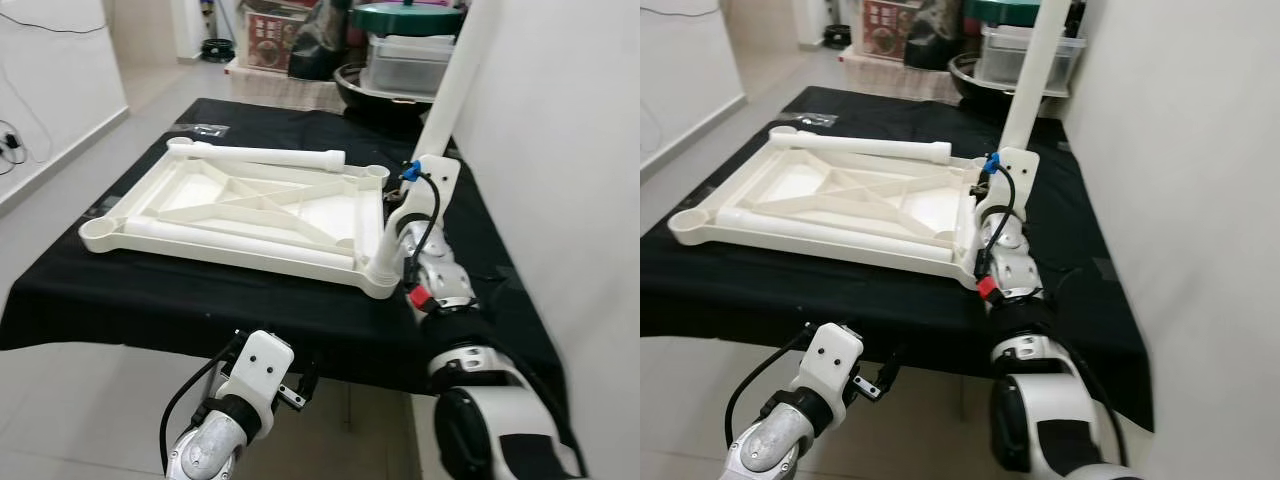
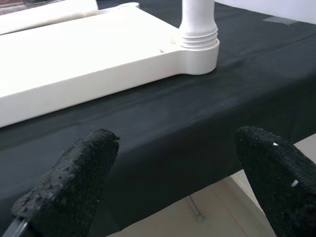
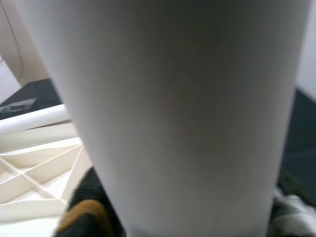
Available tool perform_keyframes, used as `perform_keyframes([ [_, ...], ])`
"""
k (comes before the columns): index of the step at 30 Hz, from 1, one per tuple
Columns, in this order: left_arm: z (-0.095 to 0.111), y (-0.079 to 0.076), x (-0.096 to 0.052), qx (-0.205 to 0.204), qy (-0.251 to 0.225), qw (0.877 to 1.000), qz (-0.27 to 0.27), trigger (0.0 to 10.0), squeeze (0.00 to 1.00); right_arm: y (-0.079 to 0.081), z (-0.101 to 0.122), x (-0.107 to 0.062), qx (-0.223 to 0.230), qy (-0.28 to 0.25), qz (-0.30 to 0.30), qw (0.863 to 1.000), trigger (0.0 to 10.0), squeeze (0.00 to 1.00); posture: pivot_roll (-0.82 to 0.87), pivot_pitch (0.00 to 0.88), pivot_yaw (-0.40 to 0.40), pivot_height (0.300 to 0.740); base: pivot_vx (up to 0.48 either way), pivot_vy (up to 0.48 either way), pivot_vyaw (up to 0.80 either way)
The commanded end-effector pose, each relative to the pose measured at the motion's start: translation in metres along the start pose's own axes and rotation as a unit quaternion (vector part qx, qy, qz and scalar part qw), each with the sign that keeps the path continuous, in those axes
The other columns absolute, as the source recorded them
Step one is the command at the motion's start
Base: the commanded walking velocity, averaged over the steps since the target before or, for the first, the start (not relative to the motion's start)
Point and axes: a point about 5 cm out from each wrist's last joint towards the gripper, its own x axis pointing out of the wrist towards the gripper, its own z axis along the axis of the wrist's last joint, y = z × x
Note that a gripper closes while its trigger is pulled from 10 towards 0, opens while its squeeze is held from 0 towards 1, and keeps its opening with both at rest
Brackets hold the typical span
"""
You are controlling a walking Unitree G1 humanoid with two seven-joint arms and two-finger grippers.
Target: Building children table
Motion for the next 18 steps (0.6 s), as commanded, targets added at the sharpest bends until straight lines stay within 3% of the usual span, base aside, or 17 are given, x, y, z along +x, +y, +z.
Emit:
perform_keyframes([
  [1, -0.003, -0.001, 0.0, 0.0, 0.007, 1.0, -0.001, 10.0, 0.0, 0.014, 0.003, -0.002, 0.026, -0.025, 0.045, 0.998, 10.0, 1.0, 0.14, 0.03, -0.13, 0.74, 0.0, 0.0, 0.0],
  [2, -0.003, -0.001, 0.0, -0.001, 0.007, 1.0, 0.0, 10.0, 0.0, 0.015, 0.012, -0.002, 0.025, -0.054, 0.059, 0.997, 10.0, 0.0, 0.14, 0.028, -0.132, 0.74, 0.0, 0.0, 0.0],
  [5, -0.003, -0.001, 0.0, -0.001, 0.007, 1.0, 0.0, 10.0, 0.0, 0.01, 0.028, 0.0, 0.027, -0.089, 0.098, 0.991, 10.0, 0.0, 0.13, 0.028, -0.132, 0.74, 0.0, 0.0, 0.0],
  [8, -0.003, -0.001, 0.0, -0.001, 0.007, 1.0, 0.0, 10.0, 0.0, 0.009, 0.03, 0.001, 0.035, -0.084, 0.134, 0.987, 10.0, 0.0, 0.13, 0.028, -0.132, 0.74, 0.0, 0.0, 0.0],
  [9, -0.003, -0.001, 0.001, -0.001, 0.007, 1.0, 0.0, 10.0, 0.0, 0.007, 0.032, 0.002, 0.042, -0.078, 0.17, 0.981, 10.0, 0.0, 0.13, 0.027, -0.131, 0.74, 0.0, 0.0, 0.0],
  [10, -0.002, -0.001, 0.001, -0.002, 0.006, 1.0, -0.001, 10.0, 0.0, 0.006, 0.032, 0.001, 0.039, -0.064, 0.245, 0.967, 10.0, 0.0, 0.13, 0.027, -0.129, 0.74, 0.0, 0.0, 0.0],
  [11, -0.002, -0.001, 0.001, -0.002, 0.006, 1.0, -0.001, 10.0, 0.0, 0.006, 0.032, 0.001, 0.039, -0.064, 0.245, 0.967, 10.0, 0.0, 0.13, 0.027, -0.129, 0.74, 0.0, 0.0, 0.0],
  [13, -0.003, -0.002, 0.001, -0.002, 0.006, 1.0, -0.002, 10.0, 0.0, 0.002, 0.029, -0.004, 0.031, -0.035, 0.359, 0.932, 10.0, 0.0, 0.13, 0.025, -0.133, 0.74, 0.0, 0.0, 0.0],
  [14, -0.003, -0.002, 0.001, -0.002, 0.006, 1.0, -0.002, 10.0, 0.0, 0.002, 0.029, -0.004, 0.031, -0.035, 0.359, 0.932, 10.0, 0.0, 0.13, 0.025, -0.133, 0.74, 0.0, 0.0, 0.0],
  [15, -0.003, -0.002, 0.001, -0.002, 0.006, 1.0, -0.002, 10.0, 0.0, 0.001, 0.028, -0.01, 0.023, -0.018, 0.425, 0.905, 10.0, 0.0, 0.14, 0.027, -0.136, 0.74, 0.0, 0.0, 0.0],
  [16, -0.003, -0.002, 0.001, -0.002, 0.006, 1.0, -0.002, 10.0, 0.0, 0.001, 0.028, -0.01, 0.023, -0.018, 0.425, 0.905, 10.0, 0.0, 0.14, 0.027, -0.136, 0.74, 0.0, 0.0, 0.0],
  [17, -0.003, -0.002, 0.001, -0.002, 0.007, 1.0, -0.001, 10.0, 0.0, 0.002, 0.024, -0.023, 0.002, 0.004, 0.521, 0.854, 10.0, 0.0, 0.14, 0.029, -0.135, 0.74, 0.0, 0.0, 0.0],
  [18, -0.003, -0.002, 0.001, -0.002, 0.007, 1.0, -0.001, 10.0, 0.0, 0.002, 0.024, -0.023, 0.002, 0.004, 0.521, 0.854, 10.0, 0.0, 0.14, 0.029, -0.135, 0.74, 0.0, 0.0, 0.0],
])
